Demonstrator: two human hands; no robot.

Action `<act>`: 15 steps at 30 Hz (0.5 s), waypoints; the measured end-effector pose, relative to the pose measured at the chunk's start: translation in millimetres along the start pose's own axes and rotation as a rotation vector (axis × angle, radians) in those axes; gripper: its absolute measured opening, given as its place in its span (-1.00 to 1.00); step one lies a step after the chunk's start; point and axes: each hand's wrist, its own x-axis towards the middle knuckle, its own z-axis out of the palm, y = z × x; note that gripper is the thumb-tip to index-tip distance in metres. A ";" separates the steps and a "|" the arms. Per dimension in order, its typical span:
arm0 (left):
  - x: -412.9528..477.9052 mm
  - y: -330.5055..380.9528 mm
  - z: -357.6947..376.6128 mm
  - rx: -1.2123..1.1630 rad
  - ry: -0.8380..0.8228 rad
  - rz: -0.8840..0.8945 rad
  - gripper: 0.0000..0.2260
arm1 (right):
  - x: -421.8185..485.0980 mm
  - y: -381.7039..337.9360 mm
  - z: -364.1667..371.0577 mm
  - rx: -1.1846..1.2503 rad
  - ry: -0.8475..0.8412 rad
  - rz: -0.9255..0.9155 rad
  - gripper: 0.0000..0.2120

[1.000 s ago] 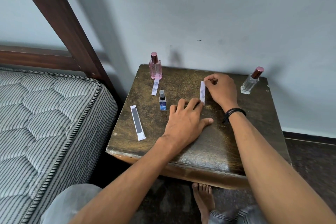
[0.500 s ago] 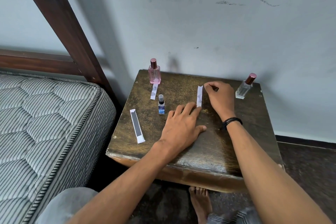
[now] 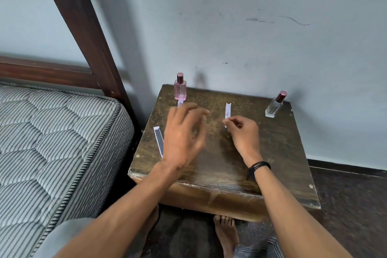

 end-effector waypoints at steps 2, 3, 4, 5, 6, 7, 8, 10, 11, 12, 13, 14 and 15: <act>7.3 -15.0 -8.9 -0.017 0.057 -0.170 -0.87 | -4.1 -7.3 3.5 -0.095 -0.077 -0.062 -0.91; 10.9 -21.5 -13.6 -0.042 0.059 -0.273 -0.84 | -5.9 -11.1 5.9 -0.129 -0.108 -0.094 -0.92; 14.2 -26.6 -17.8 -0.080 0.052 -0.372 -0.80 | -7.6 -15.4 8.4 -0.147 -0.135 -0.117 -0.92; 17.4 -29.8 -22.1 -0.123 0.043 -0.456 -0.77 | -8.9 -19.5 11.1 -0.149 -0.160 -0.131 -0.93; 20.0 -32.4 -25.6 -0.158 0.028 -0.524 -0.75 | -9.9 -23.7 13.8 -0.141 -0.186 -0.143 -0.92; 22.0 -34.2 -28.3 -0.182 0.002 -0.580 -0.74 | -10.5 -27.1 16.6 -0.138 -0.215 -0.159 -0.90; 22.5 -37.0 -29.4 -0.191 -0.042 -0.632 -0.74 | -11.1 -30.8 19.5 -0.148 -0.251 -0.178 -0.86; 20.2 -42.7 -27.8 -0.169 -0.179 -0.710 -0.72 | -10.9 -36.2 25.9 -0.196 -0.329 -0.210 -0.76; 17.6 -45.4 -25.7 -0.150 -0.257 -0.733 -0.70 | -10.2 -37.5 29.5 -0.225 -0.356 -0.224 -0.72; 14.6 -47.7 -23.3 -0.134 -0.326 -0.745 -0.69 | -9.7 -38.2 32.5 -0.252 -0.376 -0.238 -0.69; 11.6 -49.2 -21.2 -0.120 -0.382 -0.750 -0.67 | -9.2 -38.2 35.6 -0.274 -0.391 -0.248 -0.66; 9.2 -50.1 -19.4 -0.110 -0.426 -0.751 -0.67 | -8.6 -38.5 38.3 -0.288 -0.402 -0.257 -0.64; 7.6 -50.4 -18.2 -0.102 -0.458 -0.752 -0.67 | -8.0 -38.0 40.6 -0.300 -0.411 -0.263 -0.63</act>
